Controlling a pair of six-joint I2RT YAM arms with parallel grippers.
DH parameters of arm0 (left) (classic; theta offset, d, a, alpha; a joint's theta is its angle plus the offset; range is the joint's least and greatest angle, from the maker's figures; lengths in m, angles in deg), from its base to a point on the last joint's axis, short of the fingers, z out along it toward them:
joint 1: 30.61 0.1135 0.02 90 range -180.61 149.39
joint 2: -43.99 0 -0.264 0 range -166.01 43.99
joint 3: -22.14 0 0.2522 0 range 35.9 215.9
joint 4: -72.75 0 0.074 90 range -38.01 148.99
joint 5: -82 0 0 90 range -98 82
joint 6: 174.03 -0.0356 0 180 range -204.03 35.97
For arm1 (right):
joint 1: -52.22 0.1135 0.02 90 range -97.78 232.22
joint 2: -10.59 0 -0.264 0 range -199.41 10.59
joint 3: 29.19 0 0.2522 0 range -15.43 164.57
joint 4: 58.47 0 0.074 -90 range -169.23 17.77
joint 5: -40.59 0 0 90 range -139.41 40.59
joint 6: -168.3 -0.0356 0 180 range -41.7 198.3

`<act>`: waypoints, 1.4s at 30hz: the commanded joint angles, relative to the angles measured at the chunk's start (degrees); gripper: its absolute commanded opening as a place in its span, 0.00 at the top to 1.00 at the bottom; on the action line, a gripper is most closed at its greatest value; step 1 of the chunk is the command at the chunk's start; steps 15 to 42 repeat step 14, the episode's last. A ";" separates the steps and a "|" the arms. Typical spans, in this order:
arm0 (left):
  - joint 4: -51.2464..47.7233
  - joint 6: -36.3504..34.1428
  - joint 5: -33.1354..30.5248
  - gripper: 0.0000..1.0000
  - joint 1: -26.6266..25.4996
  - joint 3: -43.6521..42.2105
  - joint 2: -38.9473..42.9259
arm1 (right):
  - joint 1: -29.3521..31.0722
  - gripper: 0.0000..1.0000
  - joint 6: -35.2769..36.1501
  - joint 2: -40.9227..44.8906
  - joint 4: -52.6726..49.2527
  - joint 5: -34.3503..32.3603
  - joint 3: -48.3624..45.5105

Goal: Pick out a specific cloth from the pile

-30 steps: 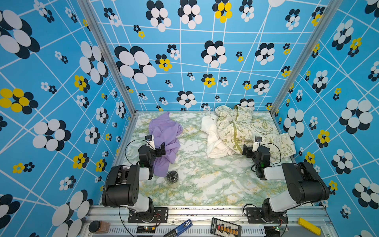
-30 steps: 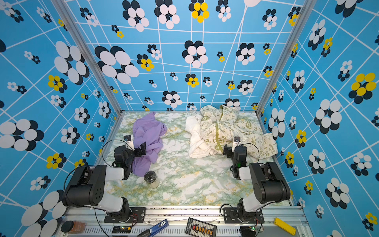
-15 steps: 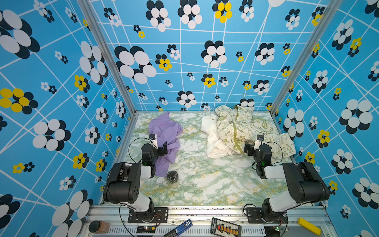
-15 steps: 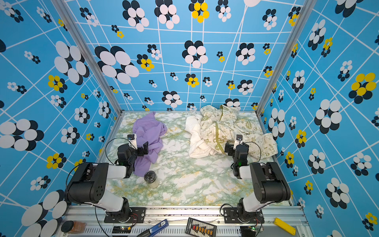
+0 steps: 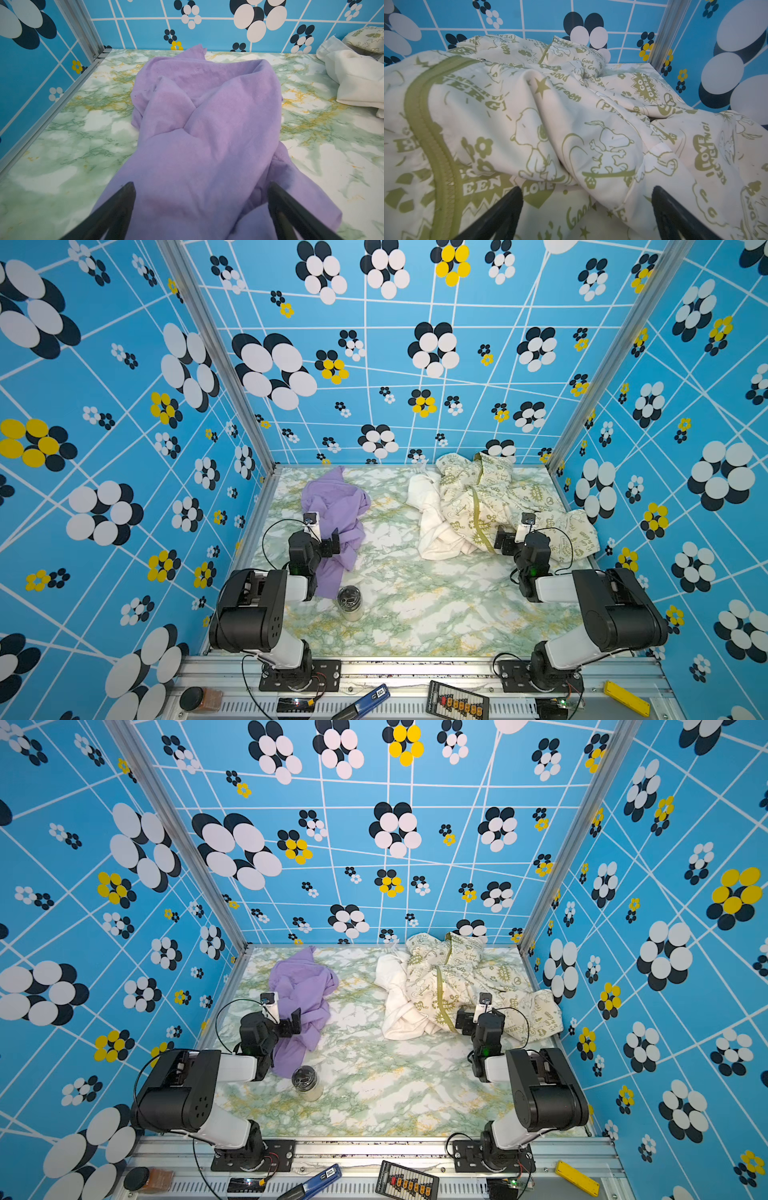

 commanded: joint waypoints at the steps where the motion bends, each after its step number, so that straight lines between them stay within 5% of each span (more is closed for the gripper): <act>1: -0.39 -0.94 -0.64 0.01 -0.36 1.37 -0.17 | -0.20 0.01 -0.85 -0.24 -0.72 -0.85 0.88; 42: -0.39 -0.95 -0.72 0.01 -0.37 1.37 -0.17 | -0.44 0.01 -0.93 -0.18 -1.04 -0.46 1.03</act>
